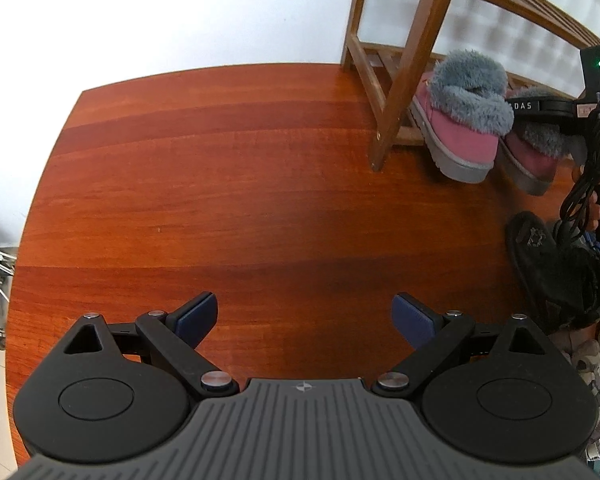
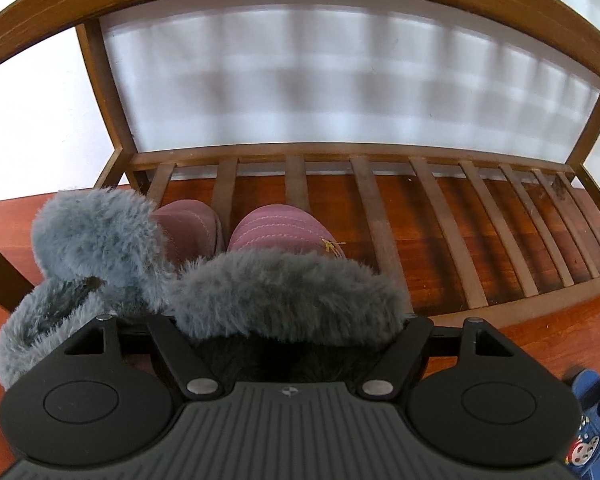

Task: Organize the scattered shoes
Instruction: 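Lower the second pink slipper beside the first on the shelf with the right tool, then push the pink slippers deeper onto the bottom shelf with both tools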

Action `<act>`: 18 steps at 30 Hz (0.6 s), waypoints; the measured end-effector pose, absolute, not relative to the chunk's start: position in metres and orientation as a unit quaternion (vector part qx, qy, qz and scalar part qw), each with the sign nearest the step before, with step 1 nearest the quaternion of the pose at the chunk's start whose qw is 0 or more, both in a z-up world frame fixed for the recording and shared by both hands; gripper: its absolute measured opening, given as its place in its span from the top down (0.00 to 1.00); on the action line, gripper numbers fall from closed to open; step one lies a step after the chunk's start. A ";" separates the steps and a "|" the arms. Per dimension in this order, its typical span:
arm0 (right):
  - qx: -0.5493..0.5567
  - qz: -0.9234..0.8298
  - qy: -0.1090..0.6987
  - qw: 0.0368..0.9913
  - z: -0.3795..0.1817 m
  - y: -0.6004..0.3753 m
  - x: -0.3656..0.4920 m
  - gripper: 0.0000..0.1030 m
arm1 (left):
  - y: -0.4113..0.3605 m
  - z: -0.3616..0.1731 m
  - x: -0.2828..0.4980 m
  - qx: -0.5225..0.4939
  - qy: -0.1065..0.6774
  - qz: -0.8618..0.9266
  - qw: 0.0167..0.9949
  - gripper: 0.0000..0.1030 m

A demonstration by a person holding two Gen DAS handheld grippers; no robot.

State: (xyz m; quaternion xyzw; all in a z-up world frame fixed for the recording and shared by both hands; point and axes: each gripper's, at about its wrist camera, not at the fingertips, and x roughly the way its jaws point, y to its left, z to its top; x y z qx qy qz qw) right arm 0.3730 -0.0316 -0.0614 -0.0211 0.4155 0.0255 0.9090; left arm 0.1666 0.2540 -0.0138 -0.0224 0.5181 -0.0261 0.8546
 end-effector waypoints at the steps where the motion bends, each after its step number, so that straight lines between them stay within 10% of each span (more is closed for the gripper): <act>1: -0.025 0.027 0.415 0.909 -0.061 -0.031 0.372 0.21 | 0.253 -0.014 0.166 -0.023 0.518 -0.028 0.854 0.08; 18: -0.027 0.062 0.364 0.929 -0.007 -0.037 0.304 0.10 | 0.224 -0.018 0.173 0.005 0.494 -0.073 0.867 0.08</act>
